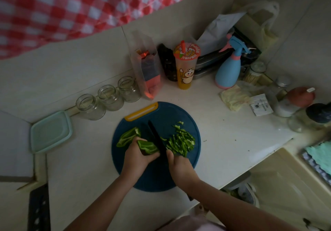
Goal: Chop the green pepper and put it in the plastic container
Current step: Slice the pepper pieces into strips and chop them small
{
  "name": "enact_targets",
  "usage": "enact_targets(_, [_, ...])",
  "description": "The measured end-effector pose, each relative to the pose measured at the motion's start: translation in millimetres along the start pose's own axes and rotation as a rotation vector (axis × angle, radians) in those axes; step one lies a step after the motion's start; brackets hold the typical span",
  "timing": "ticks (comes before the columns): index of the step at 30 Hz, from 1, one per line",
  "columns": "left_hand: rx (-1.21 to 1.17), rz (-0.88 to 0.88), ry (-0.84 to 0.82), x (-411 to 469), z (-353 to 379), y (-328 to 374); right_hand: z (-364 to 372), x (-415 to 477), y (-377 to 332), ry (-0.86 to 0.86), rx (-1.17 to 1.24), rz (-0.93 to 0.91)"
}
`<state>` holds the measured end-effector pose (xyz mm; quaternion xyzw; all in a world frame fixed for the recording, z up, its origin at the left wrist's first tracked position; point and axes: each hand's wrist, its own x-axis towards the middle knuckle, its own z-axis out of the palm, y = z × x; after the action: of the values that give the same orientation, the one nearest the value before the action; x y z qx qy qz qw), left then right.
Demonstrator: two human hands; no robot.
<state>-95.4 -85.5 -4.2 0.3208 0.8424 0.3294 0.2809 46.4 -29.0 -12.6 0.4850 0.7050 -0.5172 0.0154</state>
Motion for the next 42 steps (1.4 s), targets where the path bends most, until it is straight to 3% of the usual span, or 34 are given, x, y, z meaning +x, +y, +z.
enact_targets(11, [-0.038, 0.116, -0.079, -6.9, 4.6, 5.2, -13.1, -23.5, 2.9, 0.023, 0.125, -0.041])
enact_targets(16, [0.028, 0.096, -0.059, -9.2, 4.3, 2.9, -8.1, -29.2, 4.3, -0.003, -0.042, -0.143])
enact_targets(29, [0.121, 0.161, -0.035, -7.3, 6.6, -5.6, -2.4, -38.0, 13.1, 0.011, -0.218, -0.150])
enact_targets(42, [0.128, 0.170, -0.114, -3.9, 2.6, -0.5, 5.3, -31.0, 13.6, -0.042, -0.122, -0.100])
